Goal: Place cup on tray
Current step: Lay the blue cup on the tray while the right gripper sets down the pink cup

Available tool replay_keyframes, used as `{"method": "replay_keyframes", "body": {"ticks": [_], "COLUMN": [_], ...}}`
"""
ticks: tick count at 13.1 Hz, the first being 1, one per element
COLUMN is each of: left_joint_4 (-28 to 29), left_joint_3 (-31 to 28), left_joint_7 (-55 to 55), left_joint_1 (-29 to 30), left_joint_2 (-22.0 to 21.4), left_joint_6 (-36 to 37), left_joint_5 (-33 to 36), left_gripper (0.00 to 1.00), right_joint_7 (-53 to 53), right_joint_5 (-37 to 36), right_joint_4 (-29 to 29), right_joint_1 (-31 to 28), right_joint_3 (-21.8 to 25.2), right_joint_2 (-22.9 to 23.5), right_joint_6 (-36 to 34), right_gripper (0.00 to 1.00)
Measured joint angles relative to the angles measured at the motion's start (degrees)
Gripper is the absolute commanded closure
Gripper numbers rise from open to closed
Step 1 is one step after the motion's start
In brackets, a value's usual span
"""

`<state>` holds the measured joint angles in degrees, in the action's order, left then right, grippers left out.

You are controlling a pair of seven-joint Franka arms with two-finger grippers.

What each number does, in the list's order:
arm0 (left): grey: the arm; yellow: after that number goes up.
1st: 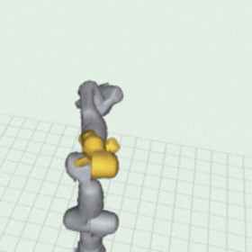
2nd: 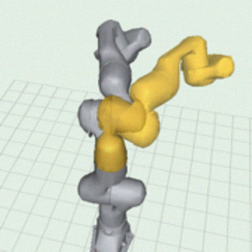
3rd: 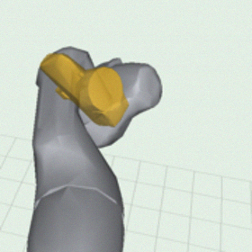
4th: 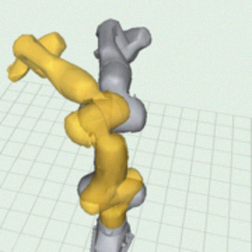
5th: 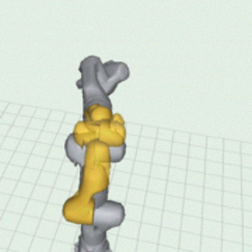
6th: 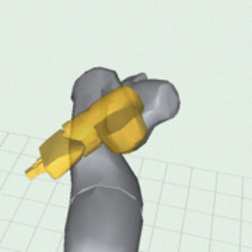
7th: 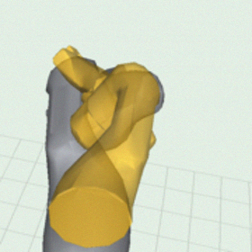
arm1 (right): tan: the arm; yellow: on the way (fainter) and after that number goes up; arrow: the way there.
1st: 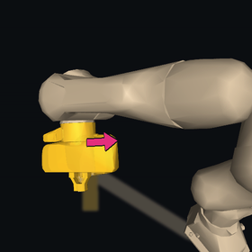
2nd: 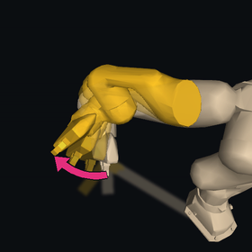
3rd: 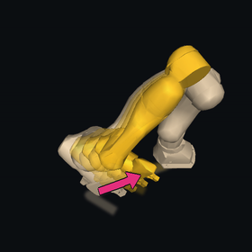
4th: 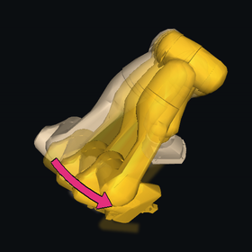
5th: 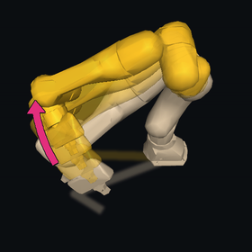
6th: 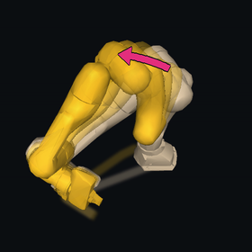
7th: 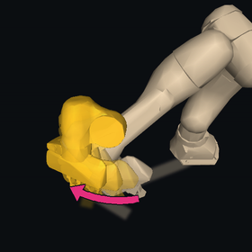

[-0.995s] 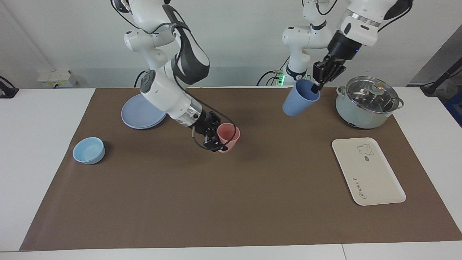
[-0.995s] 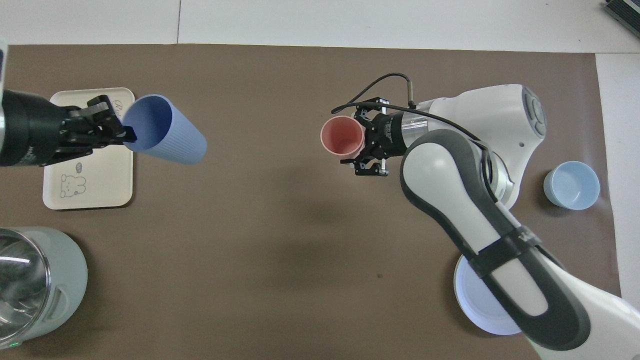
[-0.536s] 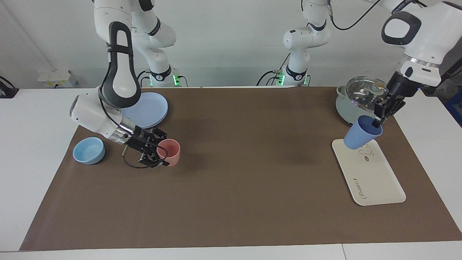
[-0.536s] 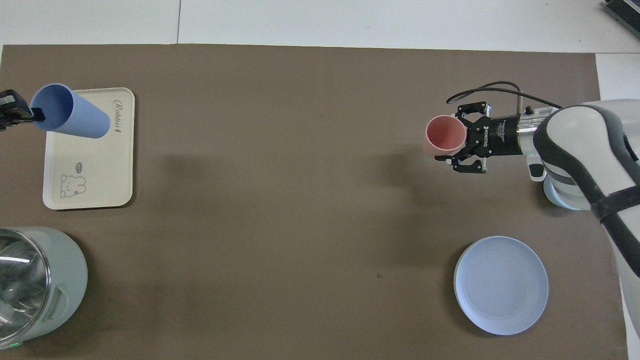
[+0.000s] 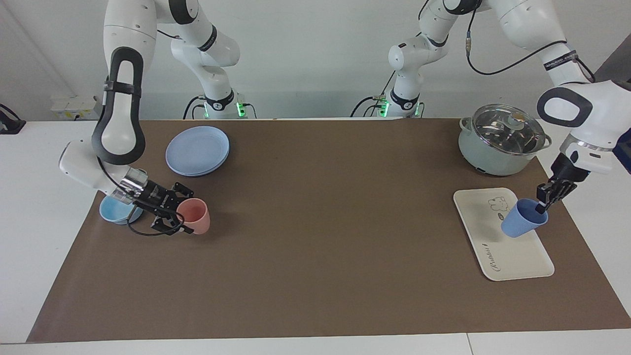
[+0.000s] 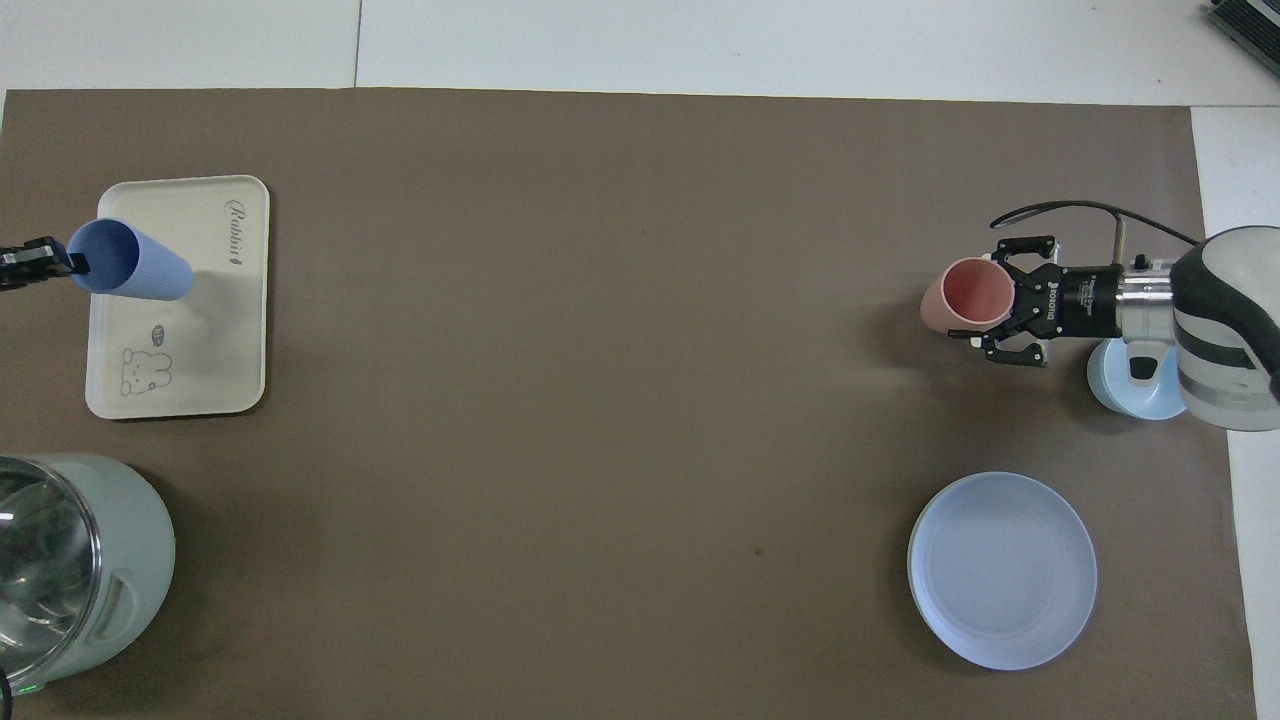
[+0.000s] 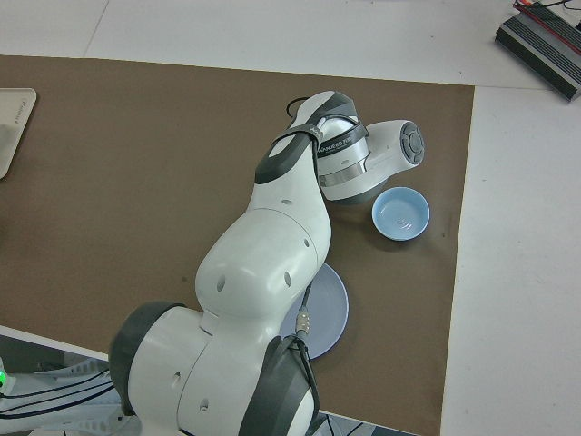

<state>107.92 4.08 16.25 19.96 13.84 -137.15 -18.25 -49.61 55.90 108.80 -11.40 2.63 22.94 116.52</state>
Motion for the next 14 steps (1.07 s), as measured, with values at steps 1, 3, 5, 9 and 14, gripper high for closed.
{"method": "replay_keyframes", "body": {"ticks": [1,3,5,9,14], "left_joint_4": [2.04,3.91,3.91,-2.83,-6.83], "left_joint_3": [0.02,0.35,0.5,0.68,1.99], "left_joint_7": [1.18,2.09,2.89,8.05,7.63], "left_joint_1": [0.0,-0.06,-0.11,-0.16,-6.75], "left_joint_2": [-0.04,-0.12,-0.5,-3.81,-12.09], "left_joint_6": [-1.85,-3.59,-3.64,6.53,24.45], "left_joint_5": [-0.85,-1.25,-1.25,2.74,15.38], "left_gripper": [0.64,0.0,0.0,0.0,0.0], "right_joint_7": [0.87,1.49,1.85,2.02,9.1], "right_joint_5": [0.01,0.01,0.01,0.01,-13.41], "right_joint_4": [-0.03,-0.05,0.01,1.36,1.8], "right_joint_1": [-0.58,-0.93,-1.21,-1.76,-2.08], "right_joint_3": [0.0,-0.01,0.09,0.31,1.0], "right_joint_2": [0.76,1.01,1.0,0.62,-2.55], "right_joint_6": [0.0,0.03,0.46,4.43,6.3], "right_gripper": [1.0,1.0,0.01,0.0,0.0]}}
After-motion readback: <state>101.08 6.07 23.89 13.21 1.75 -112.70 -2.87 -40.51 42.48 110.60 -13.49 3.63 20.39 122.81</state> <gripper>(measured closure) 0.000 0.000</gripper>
